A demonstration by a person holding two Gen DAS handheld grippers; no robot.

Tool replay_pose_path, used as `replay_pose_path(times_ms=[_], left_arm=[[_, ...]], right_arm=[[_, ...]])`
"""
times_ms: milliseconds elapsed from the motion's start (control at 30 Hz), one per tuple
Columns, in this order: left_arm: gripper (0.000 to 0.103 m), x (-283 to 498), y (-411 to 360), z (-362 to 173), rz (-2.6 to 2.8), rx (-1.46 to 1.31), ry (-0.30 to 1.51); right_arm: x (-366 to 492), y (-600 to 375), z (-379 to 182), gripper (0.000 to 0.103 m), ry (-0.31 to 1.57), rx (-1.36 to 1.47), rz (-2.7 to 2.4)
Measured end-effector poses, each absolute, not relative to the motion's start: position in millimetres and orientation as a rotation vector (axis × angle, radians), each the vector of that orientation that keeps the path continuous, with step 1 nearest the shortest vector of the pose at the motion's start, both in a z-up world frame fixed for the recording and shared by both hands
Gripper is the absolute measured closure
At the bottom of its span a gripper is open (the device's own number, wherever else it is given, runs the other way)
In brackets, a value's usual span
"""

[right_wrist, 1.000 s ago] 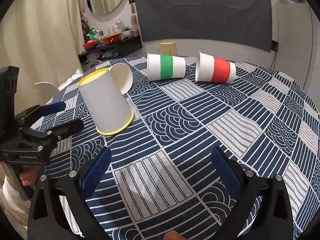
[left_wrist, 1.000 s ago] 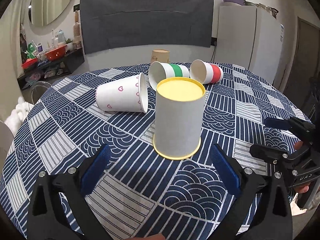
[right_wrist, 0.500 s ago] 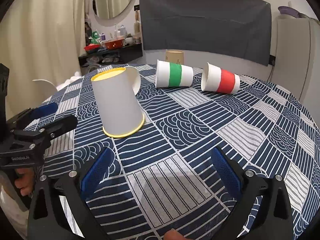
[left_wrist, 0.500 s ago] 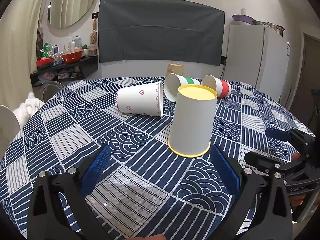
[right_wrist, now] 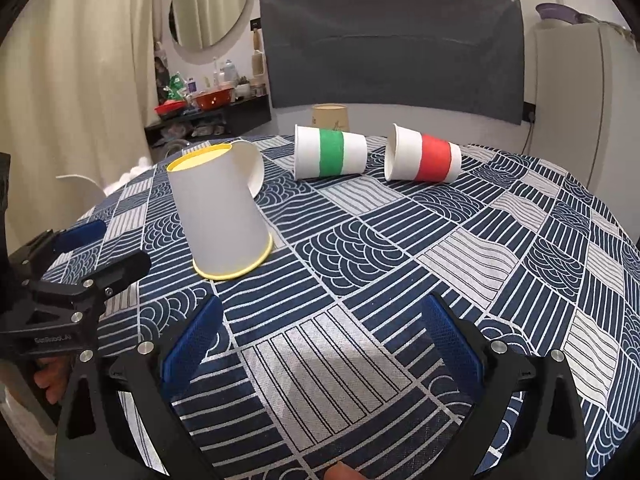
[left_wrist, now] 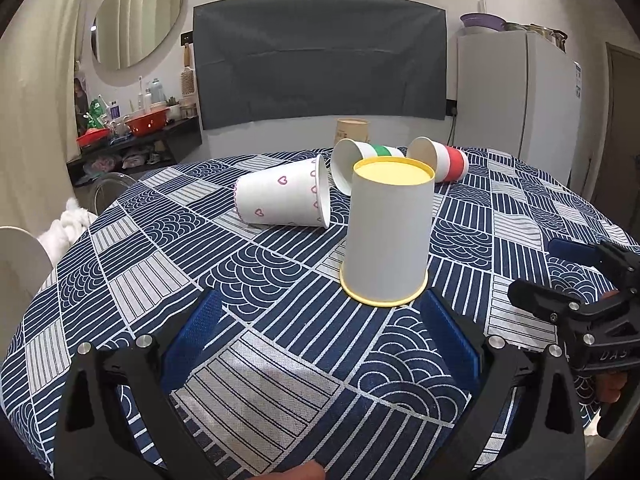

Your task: Flip cup upside down

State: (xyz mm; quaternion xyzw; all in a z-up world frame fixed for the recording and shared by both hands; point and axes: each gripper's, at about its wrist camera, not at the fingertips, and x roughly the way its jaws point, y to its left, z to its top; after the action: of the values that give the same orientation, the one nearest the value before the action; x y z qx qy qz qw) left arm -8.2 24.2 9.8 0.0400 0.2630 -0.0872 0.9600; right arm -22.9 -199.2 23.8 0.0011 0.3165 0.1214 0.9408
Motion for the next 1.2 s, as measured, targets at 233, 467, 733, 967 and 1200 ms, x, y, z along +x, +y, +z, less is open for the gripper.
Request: replay_pose_path(times_ms=[233,467,733,967,1200], left_arm=[[0.006,-10.0,23.4,9.6,-0.172,0.088,0.529],[0.006,-10.8,25.4,10.5,-0.173,0.077,0.525],[0.006,-9.8,25.9,10.0,-0.181,0.073,0.528],[0.006,-11.2,24.4,9.8,-0.179,0.082,0.52],[0.006,-11.5,24.3,9.4,-0.177,0.083,0.522]], right_arm=[[-25.7,-194.9,24.2,0.008,0.635,-0.032,0.25],[-24.7,-193.6,23.9,0.008,0.641,-0.039,0.248],[-22.6,-193.2,22.5,0.008,0.654,-0.041,0.25],[-21.6,-195.7,21.5,0.008,0.663,-0.026,0.256],[-21.0,-194.9,21.3,0.008,0.669,-0.032,0.25]])
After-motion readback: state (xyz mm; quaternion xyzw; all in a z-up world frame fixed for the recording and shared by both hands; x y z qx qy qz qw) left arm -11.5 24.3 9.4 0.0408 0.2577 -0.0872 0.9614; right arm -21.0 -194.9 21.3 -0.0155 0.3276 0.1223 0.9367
